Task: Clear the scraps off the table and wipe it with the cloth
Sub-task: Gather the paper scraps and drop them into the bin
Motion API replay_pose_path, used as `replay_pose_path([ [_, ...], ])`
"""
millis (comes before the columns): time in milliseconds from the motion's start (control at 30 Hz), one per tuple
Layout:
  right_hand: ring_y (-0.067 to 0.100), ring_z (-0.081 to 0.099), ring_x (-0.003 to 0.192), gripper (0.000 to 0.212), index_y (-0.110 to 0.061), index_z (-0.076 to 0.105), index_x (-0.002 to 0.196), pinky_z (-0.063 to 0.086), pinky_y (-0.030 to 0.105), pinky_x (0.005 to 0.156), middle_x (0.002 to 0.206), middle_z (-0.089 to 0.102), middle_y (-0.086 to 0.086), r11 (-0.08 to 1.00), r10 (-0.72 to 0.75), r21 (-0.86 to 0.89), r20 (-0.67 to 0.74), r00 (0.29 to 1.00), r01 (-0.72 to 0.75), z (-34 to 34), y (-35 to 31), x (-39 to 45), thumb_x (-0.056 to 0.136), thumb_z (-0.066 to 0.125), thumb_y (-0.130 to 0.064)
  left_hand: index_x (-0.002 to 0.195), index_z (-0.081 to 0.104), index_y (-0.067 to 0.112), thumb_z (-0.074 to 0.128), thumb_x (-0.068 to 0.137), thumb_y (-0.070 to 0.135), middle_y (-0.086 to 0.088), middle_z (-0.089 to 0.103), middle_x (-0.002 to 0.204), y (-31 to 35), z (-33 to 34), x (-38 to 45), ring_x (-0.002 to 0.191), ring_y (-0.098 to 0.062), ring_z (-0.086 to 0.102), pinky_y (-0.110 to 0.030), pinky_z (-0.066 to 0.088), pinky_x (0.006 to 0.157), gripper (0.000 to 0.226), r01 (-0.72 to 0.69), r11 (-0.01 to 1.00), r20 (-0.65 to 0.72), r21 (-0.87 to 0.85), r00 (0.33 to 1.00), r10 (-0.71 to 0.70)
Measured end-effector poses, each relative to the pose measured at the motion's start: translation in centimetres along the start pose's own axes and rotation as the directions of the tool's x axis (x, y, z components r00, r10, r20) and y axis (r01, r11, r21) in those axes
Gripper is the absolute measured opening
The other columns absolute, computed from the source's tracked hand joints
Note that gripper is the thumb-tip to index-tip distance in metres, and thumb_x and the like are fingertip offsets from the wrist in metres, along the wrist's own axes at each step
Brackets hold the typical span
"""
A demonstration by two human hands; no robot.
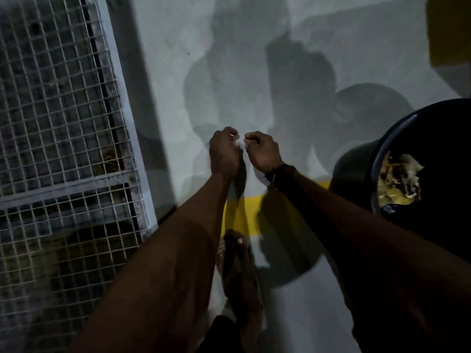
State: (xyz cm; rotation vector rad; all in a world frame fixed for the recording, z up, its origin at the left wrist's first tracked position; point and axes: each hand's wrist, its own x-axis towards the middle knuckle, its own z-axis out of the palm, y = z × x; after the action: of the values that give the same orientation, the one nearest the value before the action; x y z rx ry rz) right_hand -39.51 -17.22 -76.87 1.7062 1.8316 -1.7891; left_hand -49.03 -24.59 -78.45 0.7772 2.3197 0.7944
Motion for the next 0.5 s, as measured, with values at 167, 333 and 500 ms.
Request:
replay_pose_path([
  [167, 0.027, 0.062, 0.128, 0.035, -0.003, 0.064, 0.133, 0.039, 0.018, 0.102, 0.135, 0.068, 0.015, 0.999, 0.0, -0.043, -0.007, 1.0, -0.001, 1.8, 0.8, 1.3, 0.1, 0.054, -0.006, 0.102, 0.07, -0.001, 0.048, 0.082, 0.019, -0.021, 0.064, 0.095, -2.8, 0.8, -0.9, 0.089, -0.037, 0.063, -0.045, 0.049, 0.075, 0.036, -0.14, 0.989, 0.008, 0.047, 0.99, 0.14],
  [333, 0.03, 0.069, 0.117, 0.033, -0.003, 0.07, 0.124, 0.05, 0.042, 0.111, 0.123, 0.073, 0.017, 1.0, -0.009, 0.006, -0.025, 1.0, 0.009, 2.1, 1.9, 2.2, 0.094, 0.055, -0.002, 0.097, 0.069, 0.001, 0.064, 0.082, 0.003, -0.018, 0.065, 0.093, -3.3, 1.2, -0.6, 0.084, -0.035, 0.064, -0.044, 0.052, 0.07, 0.016, -0.162, 0.985, -0.02, 0.058, 0.986, 0.163],
  [500, 0.027, 0.071, 0.115, 0.038, -0.008, 0.072, 0.12, 0.053, 0.046, 0.108, 0.121, 0.074, 0.012, 0.999, -0.017, 0.048, 0.015, 1.0, 0.016, 2.4, 2.6, 2.8, 0.088, 0.055, -0.018, 0.092, 0.071, -0.001, 0.068, 0.09, 0.001, -0.021, 0.068, 0.089, -2.9, 1.3, -0.4, 0.08, -0.035, 0.065, -0.034, 0.045, 0.067, 0.005, -0.154, 0.982, -0.04, 0.11, 0.987, 0.159],
])
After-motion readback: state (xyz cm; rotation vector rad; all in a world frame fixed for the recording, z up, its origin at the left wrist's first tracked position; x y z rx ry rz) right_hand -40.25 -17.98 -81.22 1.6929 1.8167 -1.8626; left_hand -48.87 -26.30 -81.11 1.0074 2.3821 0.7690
